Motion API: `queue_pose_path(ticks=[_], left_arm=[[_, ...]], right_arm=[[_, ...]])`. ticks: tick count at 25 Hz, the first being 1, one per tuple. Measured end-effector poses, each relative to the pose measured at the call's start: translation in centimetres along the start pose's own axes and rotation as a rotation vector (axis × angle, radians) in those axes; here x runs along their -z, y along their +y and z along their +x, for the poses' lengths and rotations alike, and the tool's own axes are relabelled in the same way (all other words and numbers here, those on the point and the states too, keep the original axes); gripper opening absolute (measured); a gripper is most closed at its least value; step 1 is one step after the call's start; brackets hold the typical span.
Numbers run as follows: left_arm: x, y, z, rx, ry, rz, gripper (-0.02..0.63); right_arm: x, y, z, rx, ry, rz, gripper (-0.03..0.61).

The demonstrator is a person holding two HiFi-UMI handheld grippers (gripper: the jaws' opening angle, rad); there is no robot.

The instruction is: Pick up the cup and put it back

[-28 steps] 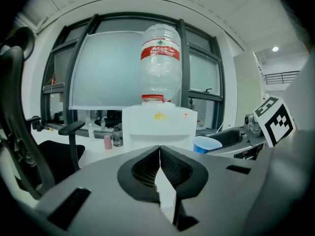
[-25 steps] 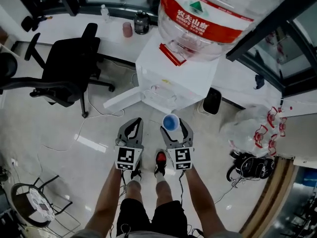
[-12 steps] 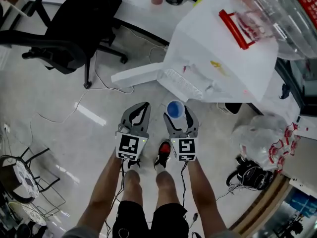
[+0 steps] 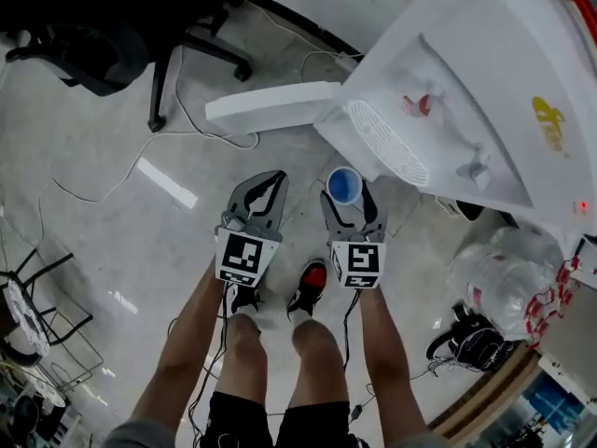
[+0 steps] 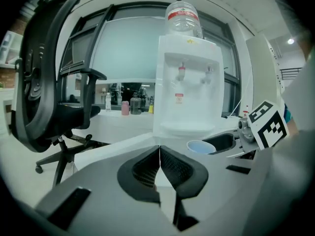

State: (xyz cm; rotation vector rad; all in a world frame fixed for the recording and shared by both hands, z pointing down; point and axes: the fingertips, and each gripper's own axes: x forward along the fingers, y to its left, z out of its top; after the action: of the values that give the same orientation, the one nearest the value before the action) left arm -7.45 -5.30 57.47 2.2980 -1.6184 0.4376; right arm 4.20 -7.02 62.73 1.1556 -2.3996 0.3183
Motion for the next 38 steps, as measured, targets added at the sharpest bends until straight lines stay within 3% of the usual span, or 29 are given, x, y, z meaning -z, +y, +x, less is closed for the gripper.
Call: queue_pose_path(ticks=[10,17,38], left_arm=[[9.4,1.1,6.0,0.010,0.003,0.018,0.025],[13.3,1.6,10.0,0.014,-0.015,0.024,0.025],[17.6,4.1,17.1,0.005,-0.042,0.035,0.025]], right_arm=[[8.8,-2.6,7.6,0.034,-0.001,0.000,0.344],[12.8,-5.8,12.6,0.077,-0.014,0.004,0.344],[15.8,-13.1,22.3,0.165,-0.030,-0.005,0.344]])
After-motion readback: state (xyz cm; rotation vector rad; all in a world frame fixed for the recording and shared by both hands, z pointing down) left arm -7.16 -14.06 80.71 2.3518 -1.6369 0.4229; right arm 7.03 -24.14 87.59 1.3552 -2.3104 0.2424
